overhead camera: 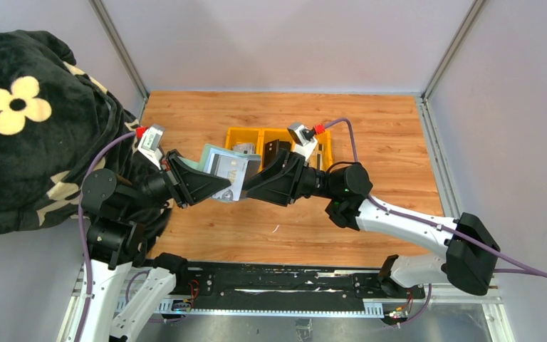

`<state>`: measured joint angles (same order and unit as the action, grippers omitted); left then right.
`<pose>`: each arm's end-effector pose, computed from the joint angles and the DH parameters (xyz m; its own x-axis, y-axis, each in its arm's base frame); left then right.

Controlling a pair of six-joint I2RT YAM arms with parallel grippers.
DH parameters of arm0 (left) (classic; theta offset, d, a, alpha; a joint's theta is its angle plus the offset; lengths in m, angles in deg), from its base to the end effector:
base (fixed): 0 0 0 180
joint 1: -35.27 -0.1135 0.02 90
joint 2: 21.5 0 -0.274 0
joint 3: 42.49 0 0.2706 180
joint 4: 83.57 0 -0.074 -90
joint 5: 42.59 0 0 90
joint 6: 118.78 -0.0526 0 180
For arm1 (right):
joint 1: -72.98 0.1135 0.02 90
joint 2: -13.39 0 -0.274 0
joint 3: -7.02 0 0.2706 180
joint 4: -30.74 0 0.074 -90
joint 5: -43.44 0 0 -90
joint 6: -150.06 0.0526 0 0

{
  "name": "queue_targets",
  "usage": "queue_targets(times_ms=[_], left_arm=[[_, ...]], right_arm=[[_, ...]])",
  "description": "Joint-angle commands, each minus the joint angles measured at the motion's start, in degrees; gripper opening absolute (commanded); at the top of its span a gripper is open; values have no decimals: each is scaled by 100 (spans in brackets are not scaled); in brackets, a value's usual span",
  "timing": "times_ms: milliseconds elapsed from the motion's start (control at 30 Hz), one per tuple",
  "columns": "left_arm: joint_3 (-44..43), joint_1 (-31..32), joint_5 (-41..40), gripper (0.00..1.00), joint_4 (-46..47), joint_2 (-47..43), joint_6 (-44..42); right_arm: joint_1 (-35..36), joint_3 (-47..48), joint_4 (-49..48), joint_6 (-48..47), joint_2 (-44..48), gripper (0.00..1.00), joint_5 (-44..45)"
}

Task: Take the credit cards out of the card holder
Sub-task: Remove the credit card from the card holder.

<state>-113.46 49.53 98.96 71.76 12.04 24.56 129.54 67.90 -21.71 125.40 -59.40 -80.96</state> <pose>0.0970 -0.0672 0.4529 -0.5889 -0.3650 -0.7211 0.7052 0.2039 -0.6791 0.1366 0.2608 0.3957 -0.6913 0.3139 -0.6508 -0.7115 -0.4527 0.5374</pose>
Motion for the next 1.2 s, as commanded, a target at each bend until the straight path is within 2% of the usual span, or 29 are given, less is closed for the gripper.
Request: queue_targets(times_ms=[0,200,367,400,467,567,667,767,933,1167], left_arm=[[-64,-2,123,14,192,-93,-17],[-68,4,145,14,164,-93,-26],[25,-2,179,14,41,-134,-158],[47,-2,184,16,-3,-149,-182],[127,0,224,28,-22,-171,-203],[196,-1,245,39,-4,-210,-93],[196,-2,271,44,137,-212,94],[194,-2,293,44,316,-177,298],[146,1,287,33,406,-180,365],[-97,-2,183,28,580,-110,575]], right_arm=[[-4,224,-334,79,-43,48,-73],[-46,531,-188,142,-331,44,-146],[-134,814,-917,694,-836,30,-164],[-136,850,-960,747,-901,26,-171],[-136,923,-1021,787,-979,18,-225],[-141,829,-1010,746,-938,6,-244],[-135,716,-951,677,-867,0,-269],[-132,728,-752,570,-835,0,-311],[-127,586,-604,460,-745,0,-283],[-112,75,73,-98,-299,0,42]])
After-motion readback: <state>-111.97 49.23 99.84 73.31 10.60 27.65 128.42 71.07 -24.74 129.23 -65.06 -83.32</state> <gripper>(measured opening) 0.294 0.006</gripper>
